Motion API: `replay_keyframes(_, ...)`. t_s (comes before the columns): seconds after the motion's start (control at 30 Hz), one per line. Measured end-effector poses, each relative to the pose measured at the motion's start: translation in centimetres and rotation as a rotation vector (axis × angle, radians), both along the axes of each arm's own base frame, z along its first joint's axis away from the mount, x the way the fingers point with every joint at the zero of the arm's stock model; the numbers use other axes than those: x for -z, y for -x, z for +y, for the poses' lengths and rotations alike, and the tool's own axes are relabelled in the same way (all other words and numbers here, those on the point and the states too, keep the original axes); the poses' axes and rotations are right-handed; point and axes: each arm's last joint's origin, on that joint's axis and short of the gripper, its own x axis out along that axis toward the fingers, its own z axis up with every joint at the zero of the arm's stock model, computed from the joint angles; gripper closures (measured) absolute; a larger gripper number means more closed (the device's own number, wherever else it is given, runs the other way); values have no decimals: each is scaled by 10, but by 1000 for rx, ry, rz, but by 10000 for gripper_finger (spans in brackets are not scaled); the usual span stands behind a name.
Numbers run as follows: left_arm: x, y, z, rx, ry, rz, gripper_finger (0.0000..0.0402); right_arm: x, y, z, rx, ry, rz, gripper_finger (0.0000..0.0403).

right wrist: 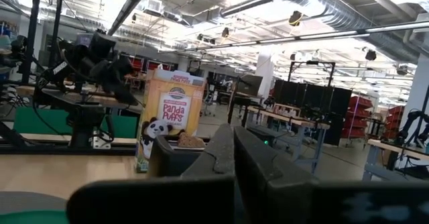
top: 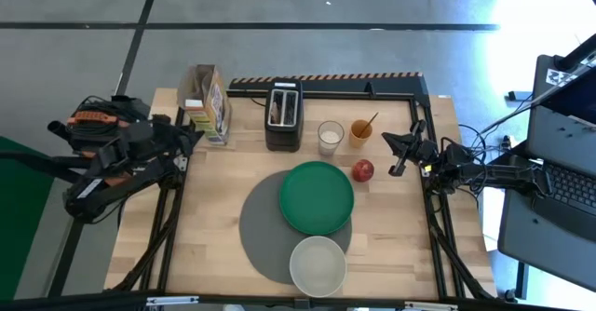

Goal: Arrange a breakfast setting
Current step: Pour the cereal into the white bowl

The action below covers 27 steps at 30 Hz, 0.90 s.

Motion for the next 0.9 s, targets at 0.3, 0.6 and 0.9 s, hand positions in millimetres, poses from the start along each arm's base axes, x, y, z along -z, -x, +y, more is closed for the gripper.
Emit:
replay_keyframes(0.3, 6, -3, 2, -7, 41, 32, 84, 0, 0, 0, 1, 0, 0, 403)
replay_keyframes(0.6, 15, -15, 9, 23, 110, 99, 84, 0, 0, 0, 0, 0, 1, 403)
replay_keyframes(0.9, 25, -35, 24, -67, 219, 268, 84, 2, 0, 0, 0, -2, 17, 403)
